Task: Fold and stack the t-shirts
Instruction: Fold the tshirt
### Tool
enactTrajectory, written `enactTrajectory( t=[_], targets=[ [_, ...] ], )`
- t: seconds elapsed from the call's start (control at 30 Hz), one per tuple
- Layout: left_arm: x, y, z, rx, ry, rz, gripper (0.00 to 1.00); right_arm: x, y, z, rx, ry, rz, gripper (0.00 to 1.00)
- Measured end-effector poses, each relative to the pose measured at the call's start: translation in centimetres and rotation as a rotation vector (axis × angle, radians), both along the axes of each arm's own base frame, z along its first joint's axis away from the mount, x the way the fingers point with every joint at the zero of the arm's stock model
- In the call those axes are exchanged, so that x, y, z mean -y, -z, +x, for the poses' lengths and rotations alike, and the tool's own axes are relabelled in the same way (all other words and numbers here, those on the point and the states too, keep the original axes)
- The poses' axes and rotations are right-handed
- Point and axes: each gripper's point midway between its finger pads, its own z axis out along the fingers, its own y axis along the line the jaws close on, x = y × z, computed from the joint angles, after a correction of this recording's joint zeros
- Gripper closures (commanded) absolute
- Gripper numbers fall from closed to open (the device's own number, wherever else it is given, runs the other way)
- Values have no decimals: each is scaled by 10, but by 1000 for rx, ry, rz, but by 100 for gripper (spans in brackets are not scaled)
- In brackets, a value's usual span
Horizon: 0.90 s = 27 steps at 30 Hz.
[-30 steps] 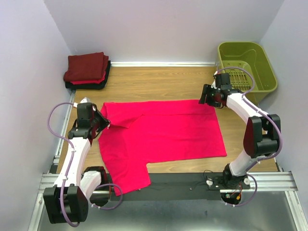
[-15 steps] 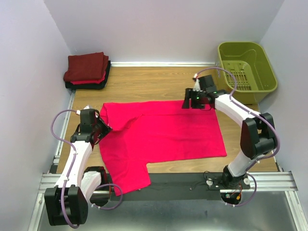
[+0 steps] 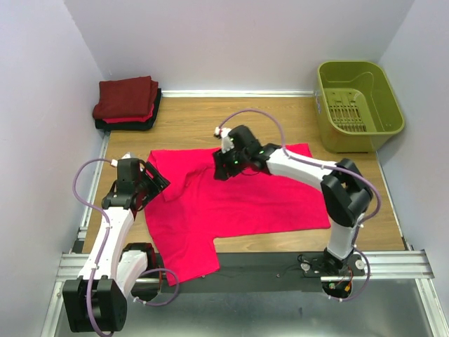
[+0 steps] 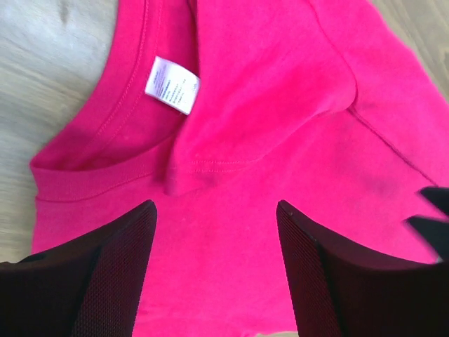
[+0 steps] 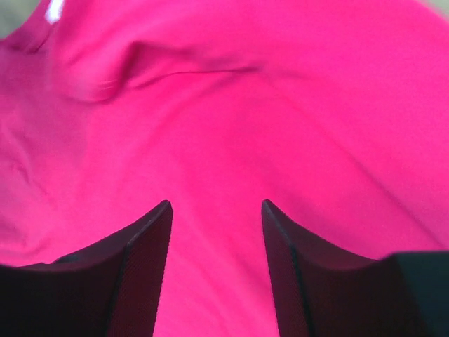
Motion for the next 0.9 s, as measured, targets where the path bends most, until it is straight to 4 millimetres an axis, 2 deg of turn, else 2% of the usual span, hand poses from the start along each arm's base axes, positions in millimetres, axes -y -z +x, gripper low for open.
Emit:
enactTrajectory(
  t=[0.13,0.27,0.33,0.43,0.57,0.9],
  targets=[
    [-11,-23,13,60,-15,67,23,-45,10,-23,36,-117,13,53],
    [-24,-47,32,142,-28,152,26,-81,19,-31,71,-190,31,60],
    [-30,-51,42,166,-30,193,26,-96,23,-32,92,-220,38,60],
    [-37,-45,53,160,-25,241,26,-115,29,-29,122,-252,42,61],
    [-42,-30,62,134,-7,283,26,-127,39,-23,151,-264,33,61],
    [-45,0,64,128,18,319,27,-132,68,-16,158,-275,-16,61]
  ],
)
